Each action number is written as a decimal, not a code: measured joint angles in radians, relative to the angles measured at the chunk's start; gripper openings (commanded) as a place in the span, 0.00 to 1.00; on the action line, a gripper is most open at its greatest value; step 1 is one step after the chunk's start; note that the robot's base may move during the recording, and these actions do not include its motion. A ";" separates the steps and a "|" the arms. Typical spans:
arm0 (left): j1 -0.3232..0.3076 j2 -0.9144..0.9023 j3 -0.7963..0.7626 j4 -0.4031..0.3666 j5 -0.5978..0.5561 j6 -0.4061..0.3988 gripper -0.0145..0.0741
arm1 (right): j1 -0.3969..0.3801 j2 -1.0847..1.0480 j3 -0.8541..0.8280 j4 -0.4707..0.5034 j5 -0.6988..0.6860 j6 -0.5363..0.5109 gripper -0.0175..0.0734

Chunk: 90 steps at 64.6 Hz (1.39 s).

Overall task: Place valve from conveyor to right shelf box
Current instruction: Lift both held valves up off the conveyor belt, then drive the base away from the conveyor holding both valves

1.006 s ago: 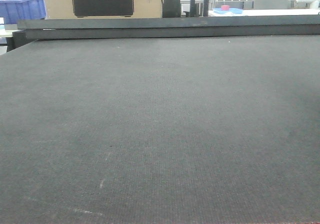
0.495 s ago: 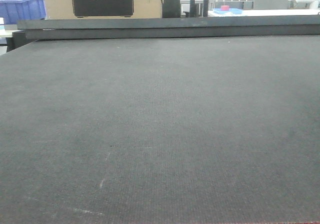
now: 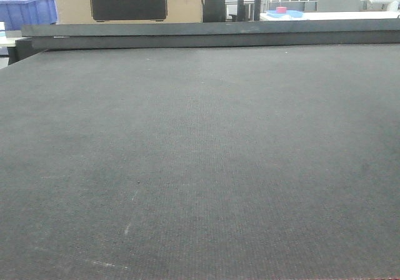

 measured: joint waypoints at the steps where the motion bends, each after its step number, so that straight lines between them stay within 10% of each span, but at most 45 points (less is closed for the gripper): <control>1: 0.000 0.000 0.000 0.000 0.000 0.000 0.04 | 0.000 0.000 0.000 0.000 0.000 0.000 0.01; 90: 0.000 0.000 0.000 -0.007 -0.007 0.000 0.04 | 0.000 0.000 0.000 0.004 -0.005 0.000 0.01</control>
